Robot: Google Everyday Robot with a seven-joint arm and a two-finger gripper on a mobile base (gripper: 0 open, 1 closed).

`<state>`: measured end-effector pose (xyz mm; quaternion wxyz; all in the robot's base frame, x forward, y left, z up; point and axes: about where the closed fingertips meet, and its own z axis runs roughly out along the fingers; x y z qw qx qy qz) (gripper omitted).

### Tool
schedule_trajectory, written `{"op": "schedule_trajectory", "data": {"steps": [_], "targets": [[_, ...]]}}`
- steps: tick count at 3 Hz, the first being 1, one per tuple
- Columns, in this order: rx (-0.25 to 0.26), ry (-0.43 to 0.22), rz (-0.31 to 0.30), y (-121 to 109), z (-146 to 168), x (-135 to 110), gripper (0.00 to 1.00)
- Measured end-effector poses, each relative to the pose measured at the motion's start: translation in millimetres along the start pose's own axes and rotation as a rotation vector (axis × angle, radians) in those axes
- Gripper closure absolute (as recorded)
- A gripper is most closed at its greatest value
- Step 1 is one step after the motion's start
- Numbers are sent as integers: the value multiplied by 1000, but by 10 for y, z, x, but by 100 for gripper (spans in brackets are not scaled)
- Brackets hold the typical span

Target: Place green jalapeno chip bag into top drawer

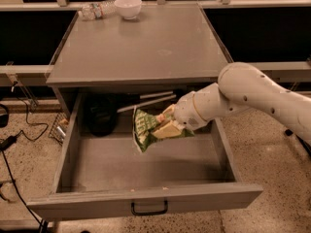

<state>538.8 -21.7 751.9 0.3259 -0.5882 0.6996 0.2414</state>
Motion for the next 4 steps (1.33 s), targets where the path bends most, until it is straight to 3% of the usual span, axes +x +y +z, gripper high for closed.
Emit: {"op": "schedule_trajectory", "data": {"steps": [4], "targets": [[-73,-52,59,169,756,509,100]]}}
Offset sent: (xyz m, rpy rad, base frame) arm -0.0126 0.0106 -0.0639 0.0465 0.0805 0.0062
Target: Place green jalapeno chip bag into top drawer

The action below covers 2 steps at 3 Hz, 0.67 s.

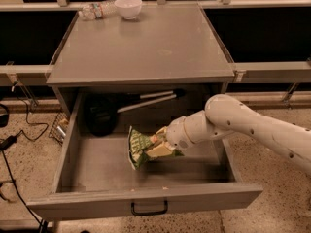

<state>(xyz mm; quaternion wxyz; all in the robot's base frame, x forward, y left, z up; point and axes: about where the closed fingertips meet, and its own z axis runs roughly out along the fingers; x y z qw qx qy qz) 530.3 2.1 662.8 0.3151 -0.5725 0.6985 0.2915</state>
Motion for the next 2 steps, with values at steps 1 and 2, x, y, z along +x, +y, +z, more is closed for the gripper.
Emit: {"op": "schedule_trajectory", "data": {"steps": [1,2], "targets": [[4,-24,11,-101,253,136,100],[0,-26,13,-124,313,156,100]]}}
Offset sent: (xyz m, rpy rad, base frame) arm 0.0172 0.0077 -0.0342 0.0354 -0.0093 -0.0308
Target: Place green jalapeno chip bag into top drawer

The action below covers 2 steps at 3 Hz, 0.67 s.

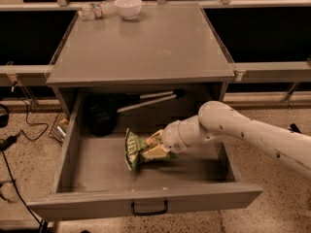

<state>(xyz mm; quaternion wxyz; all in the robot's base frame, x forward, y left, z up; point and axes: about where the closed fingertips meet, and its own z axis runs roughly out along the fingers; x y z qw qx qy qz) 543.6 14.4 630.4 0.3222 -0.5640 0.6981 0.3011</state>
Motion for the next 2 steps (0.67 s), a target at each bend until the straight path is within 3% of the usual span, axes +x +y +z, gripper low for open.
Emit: {"op": "schedule_trajectory", "data": {"steps": [2], "targets": [[0,0,0,0,1,0,50]]}}
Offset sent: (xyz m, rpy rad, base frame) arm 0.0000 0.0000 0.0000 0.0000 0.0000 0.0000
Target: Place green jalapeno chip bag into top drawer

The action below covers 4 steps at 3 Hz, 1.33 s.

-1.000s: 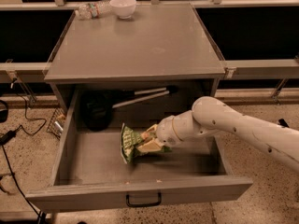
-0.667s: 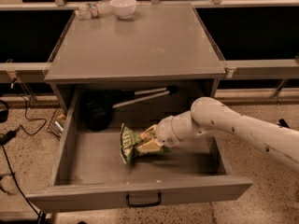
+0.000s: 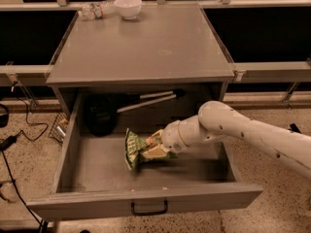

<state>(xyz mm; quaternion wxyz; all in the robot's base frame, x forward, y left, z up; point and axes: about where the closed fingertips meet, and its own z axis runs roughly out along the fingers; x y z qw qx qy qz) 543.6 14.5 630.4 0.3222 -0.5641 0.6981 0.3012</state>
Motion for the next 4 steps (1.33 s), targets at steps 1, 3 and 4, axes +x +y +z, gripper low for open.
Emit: {"op": "schedule_trajectory", "data": {"steps": [1,3,4], "targets": [[0,0,0,0,0,0,27],[0,0,0,1,1,0,0],[0,0,0,1,2,0,0]]}}
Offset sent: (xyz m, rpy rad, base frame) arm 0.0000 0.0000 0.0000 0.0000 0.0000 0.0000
